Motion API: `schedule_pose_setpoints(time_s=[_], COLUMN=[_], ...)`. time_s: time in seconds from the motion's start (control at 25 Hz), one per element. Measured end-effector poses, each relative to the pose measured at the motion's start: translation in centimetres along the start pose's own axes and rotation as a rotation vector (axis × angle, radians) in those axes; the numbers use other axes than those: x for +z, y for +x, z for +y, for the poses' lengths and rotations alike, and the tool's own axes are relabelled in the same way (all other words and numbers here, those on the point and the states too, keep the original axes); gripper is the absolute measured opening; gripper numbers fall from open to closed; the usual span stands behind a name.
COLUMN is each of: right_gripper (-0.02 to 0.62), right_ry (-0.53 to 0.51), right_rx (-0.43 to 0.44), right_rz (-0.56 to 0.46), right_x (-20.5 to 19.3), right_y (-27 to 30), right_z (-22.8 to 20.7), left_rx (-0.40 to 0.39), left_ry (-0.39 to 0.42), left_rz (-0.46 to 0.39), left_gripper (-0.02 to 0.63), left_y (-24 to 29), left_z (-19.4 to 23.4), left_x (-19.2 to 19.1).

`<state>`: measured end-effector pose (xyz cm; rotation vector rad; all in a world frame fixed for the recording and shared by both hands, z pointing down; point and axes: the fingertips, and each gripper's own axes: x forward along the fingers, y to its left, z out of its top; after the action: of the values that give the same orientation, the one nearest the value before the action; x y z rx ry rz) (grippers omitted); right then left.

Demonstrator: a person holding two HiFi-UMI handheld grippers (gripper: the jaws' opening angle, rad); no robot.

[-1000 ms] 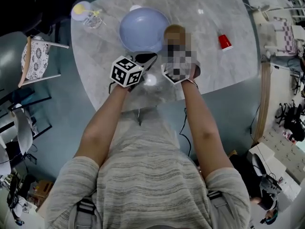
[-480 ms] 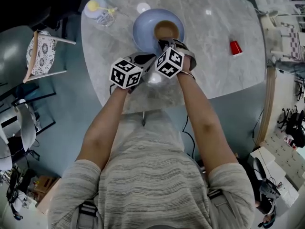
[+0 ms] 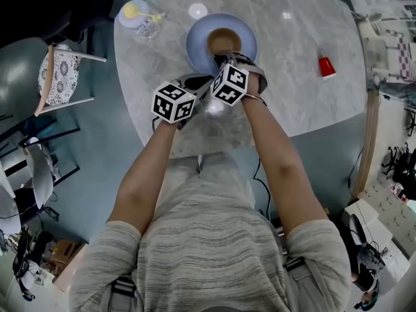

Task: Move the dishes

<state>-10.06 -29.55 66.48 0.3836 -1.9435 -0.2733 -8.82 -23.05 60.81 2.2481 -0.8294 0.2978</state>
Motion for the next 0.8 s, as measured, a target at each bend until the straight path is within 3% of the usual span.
schedule_pose_setpoints(time_s=[0.44, 0.6, 0.8], right_gripper=[0.031, 0.104, 0.109], right_ry=[-0.071, 0.004, 0.116], right_rx=[0.034, 0.060, 0.045], right_rz=[0.007, -0.022, -0.077], right_x=[0.0, 0.4, 1.2], right_y=[0.9, 0.4, -0.7], right_z=[0.5, 0.5, -0.3], left_rx=[0.013, 0.007, 0.002], left_ry=[-0.017, -0.019, -0.020], left_rz=[0.028, 0.028, 0.024], left_gripper=[0.026, 0.026, 0.026], left_y=[0.0, 0.0, 0.0], left_z=[1.3, 1.0, 0.9], left_x=[-1.1, -1.1, -0.9])
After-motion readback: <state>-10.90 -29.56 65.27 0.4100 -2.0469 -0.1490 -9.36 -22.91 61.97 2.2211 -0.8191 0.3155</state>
